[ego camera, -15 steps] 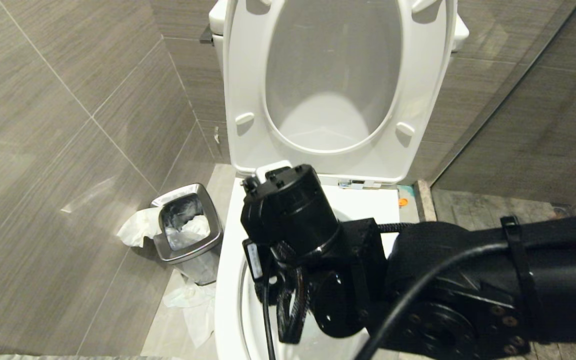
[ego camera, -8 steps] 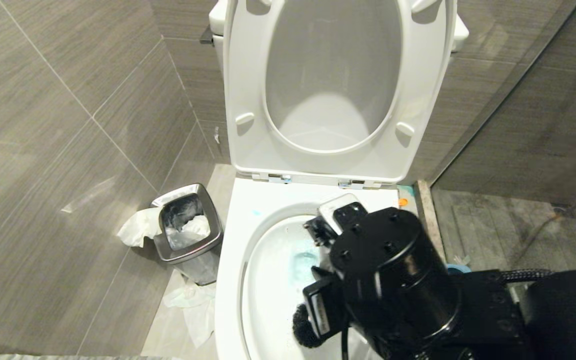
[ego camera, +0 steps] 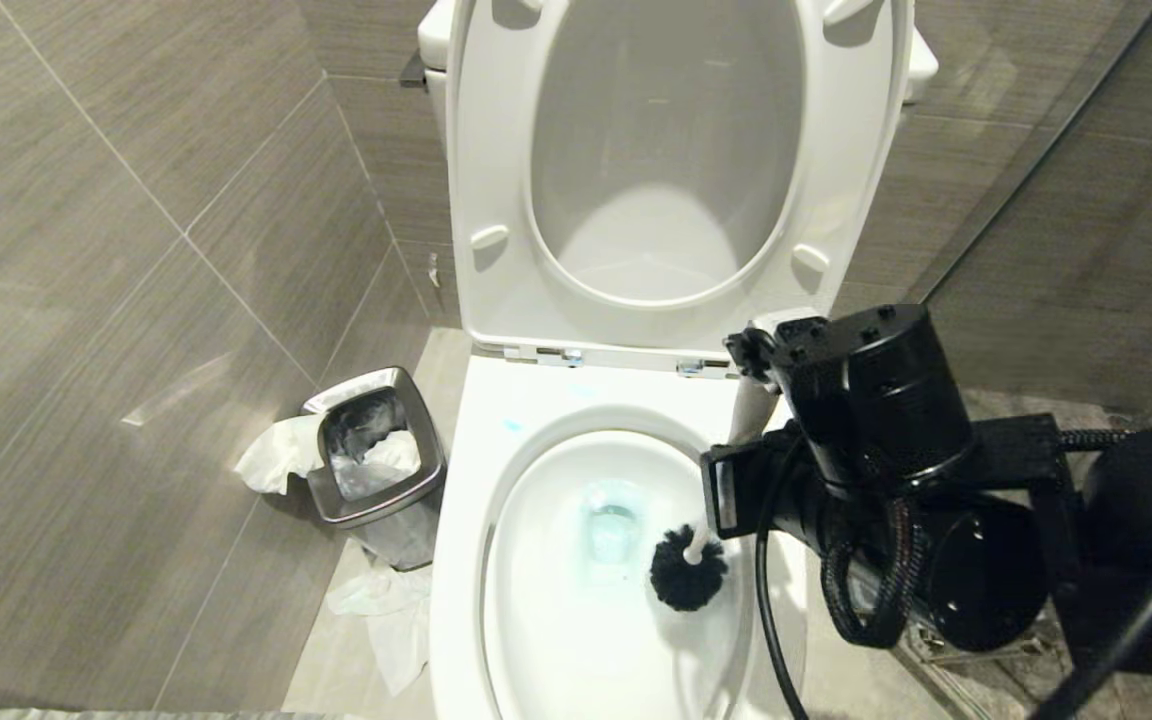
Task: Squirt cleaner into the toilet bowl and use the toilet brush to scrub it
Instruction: Scrub the toilet bowl
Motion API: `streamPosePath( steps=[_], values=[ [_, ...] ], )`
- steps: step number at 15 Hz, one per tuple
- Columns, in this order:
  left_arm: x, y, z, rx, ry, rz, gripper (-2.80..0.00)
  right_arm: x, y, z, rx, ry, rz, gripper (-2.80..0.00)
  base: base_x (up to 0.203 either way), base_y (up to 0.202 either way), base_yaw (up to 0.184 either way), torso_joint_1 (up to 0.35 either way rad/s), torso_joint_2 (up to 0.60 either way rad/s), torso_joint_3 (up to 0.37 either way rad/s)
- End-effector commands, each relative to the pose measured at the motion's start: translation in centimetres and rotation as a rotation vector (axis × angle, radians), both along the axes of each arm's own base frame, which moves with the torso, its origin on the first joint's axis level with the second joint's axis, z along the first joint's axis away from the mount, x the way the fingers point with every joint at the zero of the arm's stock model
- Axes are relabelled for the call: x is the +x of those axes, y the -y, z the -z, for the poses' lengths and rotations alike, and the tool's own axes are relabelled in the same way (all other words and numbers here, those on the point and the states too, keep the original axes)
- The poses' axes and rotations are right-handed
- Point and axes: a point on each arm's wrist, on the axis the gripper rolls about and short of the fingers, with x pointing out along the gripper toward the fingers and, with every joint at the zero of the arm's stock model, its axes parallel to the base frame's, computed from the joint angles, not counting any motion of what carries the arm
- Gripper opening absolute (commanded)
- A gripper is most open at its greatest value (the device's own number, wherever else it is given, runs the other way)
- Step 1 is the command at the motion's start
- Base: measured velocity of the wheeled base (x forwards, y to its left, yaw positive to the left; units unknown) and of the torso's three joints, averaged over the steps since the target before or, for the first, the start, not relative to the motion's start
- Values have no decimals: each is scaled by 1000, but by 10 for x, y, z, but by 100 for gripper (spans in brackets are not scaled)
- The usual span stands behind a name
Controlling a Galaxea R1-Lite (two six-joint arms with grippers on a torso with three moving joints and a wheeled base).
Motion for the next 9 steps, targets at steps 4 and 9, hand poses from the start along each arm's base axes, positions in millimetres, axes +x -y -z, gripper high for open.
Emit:
streamPosePath(
  steps=[4,9],
  values=[
    [0,0,0,0,-1,0,-280,47,-41,12,-9,13,20,-280,0,0,0,0,0,0],
    [0,0,0,0,-3,0,-280,52,-85,4,-6,68,-71,-280,0,0,0,0,0,0]
  ],
)
